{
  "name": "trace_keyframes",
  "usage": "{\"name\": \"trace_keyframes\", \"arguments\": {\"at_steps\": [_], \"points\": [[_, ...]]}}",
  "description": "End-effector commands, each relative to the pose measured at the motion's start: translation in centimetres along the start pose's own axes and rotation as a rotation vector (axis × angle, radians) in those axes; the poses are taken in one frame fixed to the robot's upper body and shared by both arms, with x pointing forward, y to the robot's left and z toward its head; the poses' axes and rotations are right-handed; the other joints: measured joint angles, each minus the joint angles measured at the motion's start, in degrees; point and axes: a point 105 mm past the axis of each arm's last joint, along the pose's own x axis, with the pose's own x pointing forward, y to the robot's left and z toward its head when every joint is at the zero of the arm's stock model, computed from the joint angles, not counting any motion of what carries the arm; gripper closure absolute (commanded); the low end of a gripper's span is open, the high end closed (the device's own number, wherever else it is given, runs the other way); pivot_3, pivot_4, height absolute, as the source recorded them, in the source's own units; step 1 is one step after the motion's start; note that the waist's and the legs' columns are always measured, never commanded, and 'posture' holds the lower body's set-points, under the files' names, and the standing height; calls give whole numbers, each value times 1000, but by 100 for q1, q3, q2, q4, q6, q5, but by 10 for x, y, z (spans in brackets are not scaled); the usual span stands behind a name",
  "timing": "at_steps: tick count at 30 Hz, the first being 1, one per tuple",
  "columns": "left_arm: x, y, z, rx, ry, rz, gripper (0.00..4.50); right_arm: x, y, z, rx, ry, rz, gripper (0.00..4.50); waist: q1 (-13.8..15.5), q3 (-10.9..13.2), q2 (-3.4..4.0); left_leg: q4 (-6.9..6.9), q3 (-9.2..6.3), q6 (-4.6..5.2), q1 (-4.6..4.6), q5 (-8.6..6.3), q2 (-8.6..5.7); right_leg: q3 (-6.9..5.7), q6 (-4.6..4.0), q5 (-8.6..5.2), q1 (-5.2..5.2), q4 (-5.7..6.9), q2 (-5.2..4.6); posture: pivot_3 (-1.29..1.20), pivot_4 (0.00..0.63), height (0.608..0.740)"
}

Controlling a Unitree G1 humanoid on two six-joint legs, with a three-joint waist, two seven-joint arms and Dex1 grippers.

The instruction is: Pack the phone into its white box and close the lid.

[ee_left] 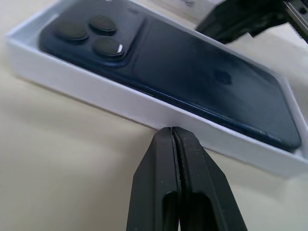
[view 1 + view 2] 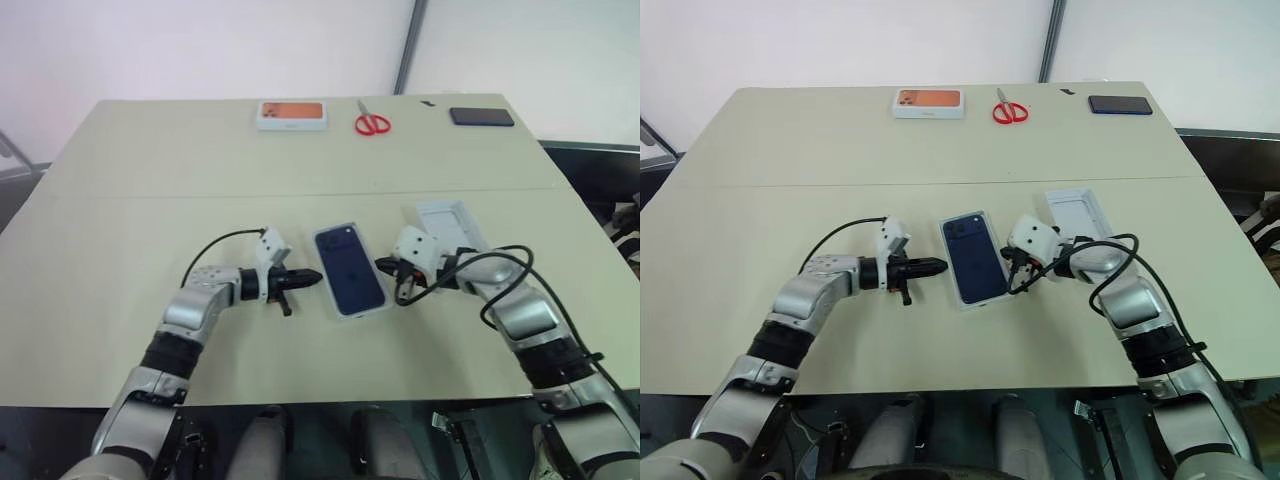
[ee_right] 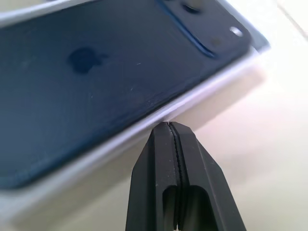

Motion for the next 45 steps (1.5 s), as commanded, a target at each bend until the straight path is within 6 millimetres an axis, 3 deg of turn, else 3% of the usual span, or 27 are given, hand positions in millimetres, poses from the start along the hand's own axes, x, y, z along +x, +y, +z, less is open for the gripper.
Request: {"name": "trace_keyframes", "arguments": {"at_steps": [1,6,24,30,37,45], "points": [[19,-7,17,69,-30,-52,4427,-7,13,18,-27,-74,61,4500,1,0,0,0,-1,0,0,0,1,0,0,0,0,0,3,0,150,740],[28,-8,16,74,-27,-67,4427,-18,20,11,-5,-44,59,4500,2,0,0,1,-1,0,1,0,5,2,0,0,0,0,7,0,150,740],[32,-18,18,69,-57,-105,4427,-31,0,-3,-6,9,-21,4500,10,0,0,5,-1,0,1,0,5,3,0,0,3,0,7,0,150,740],[29,-10,16,76,-44,-61,4427,-32,5,-8,-11,31,11,4500,12,0,0,5,-1,0,1,0,5,3,0,0,3,1,7,0,150,740],[22,-5,17,77,-54,-42,4427,-39,-8,-8,-5,30,-28,4500,10,0,0,6,0,0,1,0,5,3,0,0,4,1,7,0,150,740],[40,-21,19,83,-47,-112,4427,-38,-5,-11,-3,35,-14,4500,15,0,0,7,0,0,1,0,5,3,0,0,4,2,7,0,150,740]]}}
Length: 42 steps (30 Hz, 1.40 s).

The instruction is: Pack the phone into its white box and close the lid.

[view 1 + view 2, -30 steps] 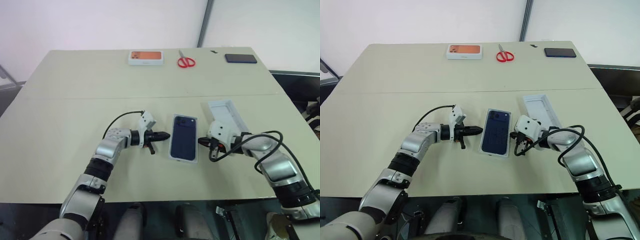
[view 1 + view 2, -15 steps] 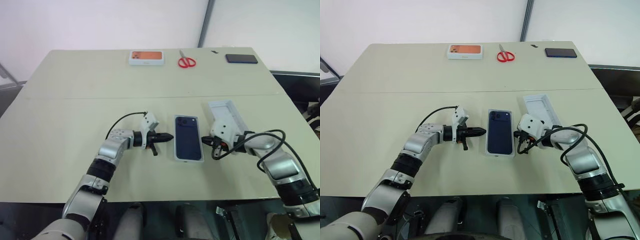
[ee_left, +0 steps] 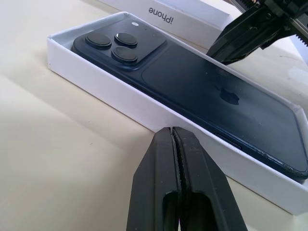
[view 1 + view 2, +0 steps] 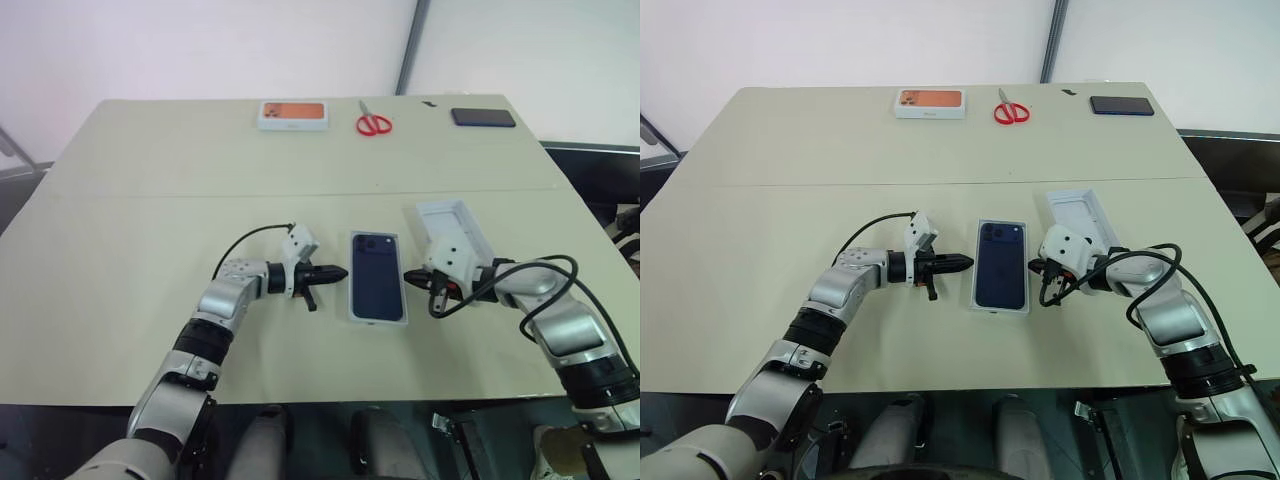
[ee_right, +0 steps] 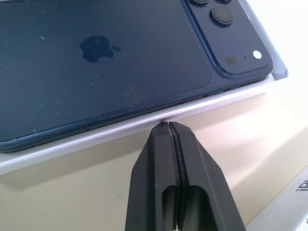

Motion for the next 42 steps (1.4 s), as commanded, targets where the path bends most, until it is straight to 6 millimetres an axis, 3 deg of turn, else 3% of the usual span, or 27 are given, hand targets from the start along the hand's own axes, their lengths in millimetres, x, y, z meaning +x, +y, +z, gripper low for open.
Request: {"name": "trace_keyframes", "arguments": {"at_steps": [1,9,18,24,26,29,32,35,36,42], "points": [[16,-16,14,48,-27,-78,4427,-8,-8,7,-25,-23,-22,4500,7,0,0,0,0,0,0,0,0,0,0,0,0,0,0,0,150,740],[22,-22,13,62,-23,-88,4427,-17,-8,-1,-14,4,-25,4500,3,0,0,2,0,0,0,0,-1,0,0,0,3,0,0,0,150,740],[7,-8,15,87,-17,-56,4427,-20,-8,-5,-25,26,-28,4500,-9,0,1,2,0,0,2,0,0,0,0,0,3,2,2,0,150,740],[-8,9,26,89,-69,35,4427,-30,-21,4,-17,1,-59,4500,-9,0,1,3,0,0,3,0,1,1,0,0,2,2,2,0,150,740],[-14,16,36,104,-111,79,4427,-35,-29,15,101,-59,-68,4500,-7,0,1,3,-1,0,3,0,2,0,0,0,2,3,2,0,150,740],[-21,22,42,126,-135,124,4500,-40,-36,23,133,-83,-89,3674,-6,0,1,4,0,0,2,0,4,2,0,0,2,3,1,0,150,740],[-32,27,43,74,-141,137,4500,-36,-42,24,121,-80,-132,2107,-1,0,1,4,-2,0,3,0,3,0,0,0,3,3,2,0,150,740],[-44,27,47,99,-158,137,3648,-31,-48,18,126,-58,-201,602,-9,0,1,4,1,0,2,0,2,1,0,0,2,4,2,0,150,740],[-49,28,49,117,-164,148,3176,-29,-49,16,151,-56,-215,100,-11,0,1,4,0,0,2,0,3,1,0,0,2,5,2,0,150,740],[-82,21,48,171,-154,142,147,-34,-58,5,200,-27,-325,0,-20,-1,3,3,3,0,3,0,6,6,-1,1,-3,8,3,0,150,740]]}}
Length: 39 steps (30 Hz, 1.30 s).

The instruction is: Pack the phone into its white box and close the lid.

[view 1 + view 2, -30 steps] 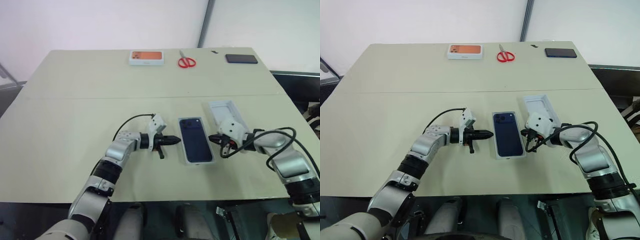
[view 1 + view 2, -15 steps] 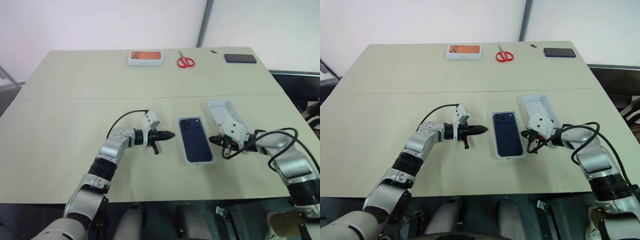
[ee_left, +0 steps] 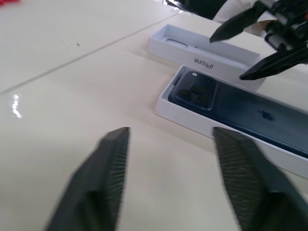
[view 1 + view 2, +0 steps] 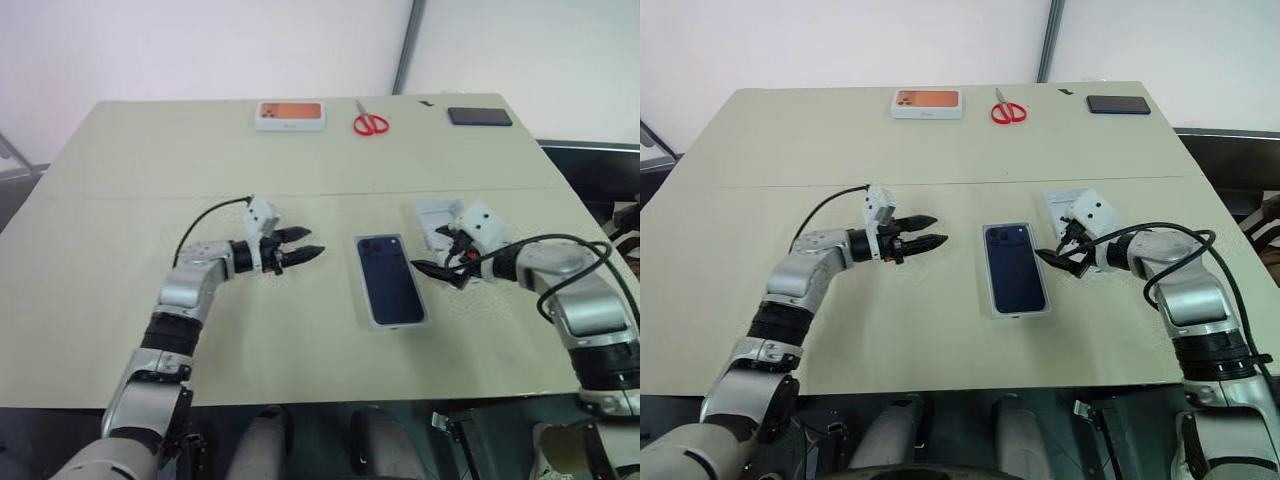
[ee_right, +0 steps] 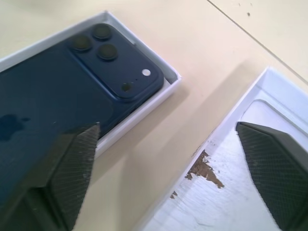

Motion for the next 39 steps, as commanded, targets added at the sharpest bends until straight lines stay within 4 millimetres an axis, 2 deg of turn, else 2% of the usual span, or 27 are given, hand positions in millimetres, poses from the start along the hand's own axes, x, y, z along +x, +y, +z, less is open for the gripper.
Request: {"name": "trace_keyframes", "arguments": {"at_steps": [1,7,11,16,19,21,29,33,39], "points": [[-17,-5,10,37,-36,-20,64,-9,-17,4,16,-5,-102,0,5,0,0,0,0,0,0,0,0,1,0,0,0,0,0,0,150,740],[-40,-12,4,89,-7,-42,64,-7,-3,2,57,59,-77,0,12,0,1,0,-1,1,0,0,4,2,-1,0,1,0,-1,0,150,740],[-47,-17,6,112,-26,-61,64,-7,-3,-7,71,134,-90,0,12,0,1,1,-1,1,0,0,4,1,-1,0,2,-1,-2,0,150,740],[-53,-29,0,149,-26,-103,64,-7,-6,-4,104,181,-139,0,-11,0,2,-1,1,1,0,-1,6,3,-1,0,0,-1,-2,0,150,740],[-58,-41,2,168,-28,-163,64,-6,0,-9,126,230,-137,0,-7,0,3,-4,0,1,0,-1,11,6,-2,0,-5,0,0,0,150,740],[-60,-42,3,182,-27,-166,64,-4,3,-4,182,225,-133,0,5,0,3,-5,-1,1,0,-1,14,5,-3,-1,-5,-1,0,0,150,740],[-57,-43,-1,204,-30,-167,64,-8,-1,13,258,254,-171,0,9,1,5,-4,0,4,-1,-2,12,6,-3,-1,-4,-2,-5,0,150,740],[-53,-46,-2,213,-37,-174,64,-9,-5,12,352,301,-179,0,6,1,5,-4,1,4,-1,-2,11,5,-2,0,-4,-2,-3,0,150,740],[-50,-49,-5,223,-46,-179,64,-4,-2,8,331,344,-173,0,3,1,5,-4,3,5,-1,-2,9,5,-3,0,-4,-2,-2,0,150,740]]}}
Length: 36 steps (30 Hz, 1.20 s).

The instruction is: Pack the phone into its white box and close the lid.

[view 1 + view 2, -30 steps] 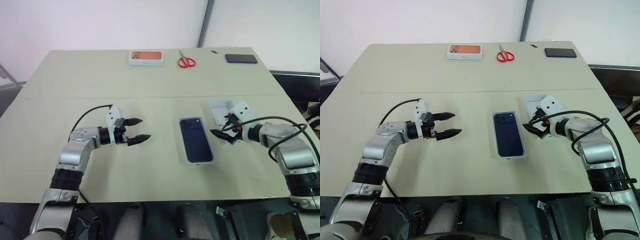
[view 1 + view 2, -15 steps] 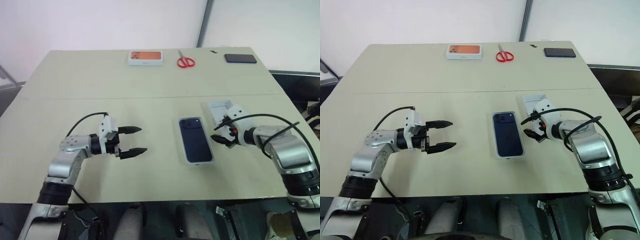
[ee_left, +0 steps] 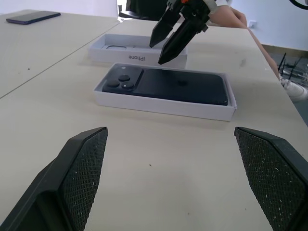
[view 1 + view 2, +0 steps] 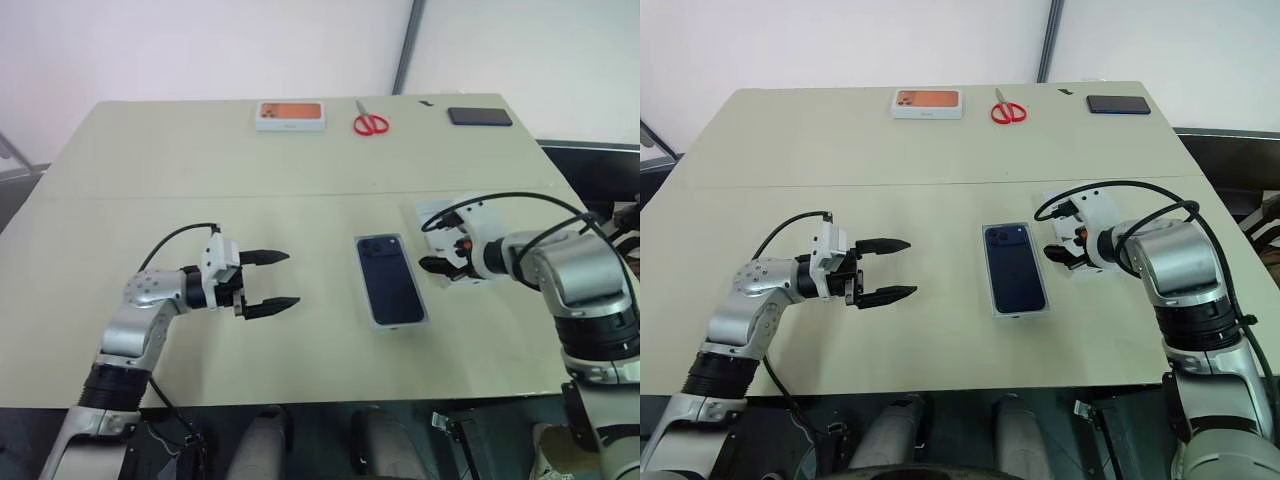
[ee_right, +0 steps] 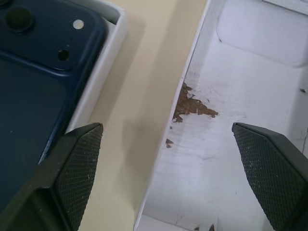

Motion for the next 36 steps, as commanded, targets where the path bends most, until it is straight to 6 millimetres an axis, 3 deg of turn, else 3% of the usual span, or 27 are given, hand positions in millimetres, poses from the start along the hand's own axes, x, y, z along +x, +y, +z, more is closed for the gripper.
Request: {"name": "trace_keyframes", "arguments": {"at_steps": [1,6,9,16,21,28,31,36], "points": [[2,-2,3,34,-12,4,64,0,2,4,-26,-13,-3,0,0,0,0,0,0,0,0,0,0,0,0,0,0,0,0,0,150,740],[4,-7,1,30,-22,9,64,10,9,-6,-56,8,-13,0,-4,0,0,0,1,1,0,0,0,0,0,0,0,1,0,0,150,740],[3,-9,-1,27,-19,13,0,14,2,-12,-46,9,-59,819,-8,-1,0,1,1,1,0,0,0,1,1,0,0,1,1,0,150,740],[4,-9,0,30,-19,17,0,17,6,-14,-32,2,-64,4452,-5,-1,-1,2,0,1,1,0,0,0,0,0,2,1,2,0,150,740],[4,-5,1,36,-17,25,0,14,3,-1,-7,-61,-88,4452,-9,-2,-1,2,-1,1,1,0,0,0,0,0,3,1,3,0,150,740],[2,7,1,18,-21,94,0,-9,37,67,116,-441,176,4452,-28,2,5,-1,-1,1,1,0,2,2,1,1,-2,2,10,0,150,740],[1,13,3,-7,-38,128,0,-17,48,77,165,-520,286,4452,6,2,5,-1,-2,2,0,-1,1,0,1,1,0,2,9,0,150,740],[1,20,5,-48,-54,183,0,-34,96,72,319,-549,646,4452,-6,2,5,-1,-5,2,0,-1,2,-1,1,1,0,6,8,0,150,740]]}}
